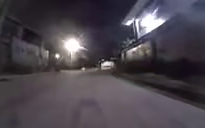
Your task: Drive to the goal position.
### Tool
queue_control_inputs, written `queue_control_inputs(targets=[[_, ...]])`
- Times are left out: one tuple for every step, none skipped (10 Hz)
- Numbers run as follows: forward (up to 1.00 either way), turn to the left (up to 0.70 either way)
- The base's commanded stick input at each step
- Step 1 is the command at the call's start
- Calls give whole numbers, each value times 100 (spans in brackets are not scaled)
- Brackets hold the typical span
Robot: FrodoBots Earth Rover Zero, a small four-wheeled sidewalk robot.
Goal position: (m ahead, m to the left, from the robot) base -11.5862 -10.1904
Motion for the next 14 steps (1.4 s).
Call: queue_control_inputs(targets=[[70,0],[70,0],[70,0],[70,-4],[70,-22],[70,-35],[70,-35],[70,-35],[70,-35],[70,-35],[70,-35],[70,-35],[70,-35],[70,-35]])
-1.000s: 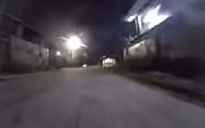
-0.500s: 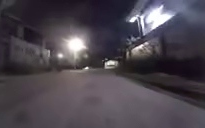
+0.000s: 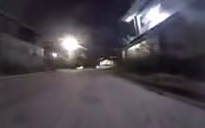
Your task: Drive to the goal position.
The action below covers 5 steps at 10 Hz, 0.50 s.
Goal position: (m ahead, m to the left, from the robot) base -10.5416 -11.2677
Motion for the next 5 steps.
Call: queue_control_inputs(targets=[[70,-35],[70,-35],[70,-35],[70,-33],[70,-27]])
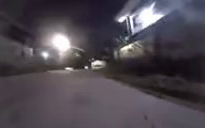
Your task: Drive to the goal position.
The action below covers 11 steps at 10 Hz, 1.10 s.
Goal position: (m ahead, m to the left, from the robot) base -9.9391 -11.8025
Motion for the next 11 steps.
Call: queue_control_inputs(targets=[[70,0],[70,0],[70,0],[70,0],[70,0],[70,0],[70,0],[70,0],[70,0],[70,0],[70,0]])
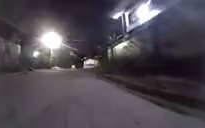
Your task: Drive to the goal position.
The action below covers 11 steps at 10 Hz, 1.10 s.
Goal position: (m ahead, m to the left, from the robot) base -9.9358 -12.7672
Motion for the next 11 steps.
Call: queue_control_inputs(targets=[[70,0],[70,0],[70,0],[70,0],[70,0],[70,0],[70,0],[70,0],[70,0],[70,0],[70,0]])
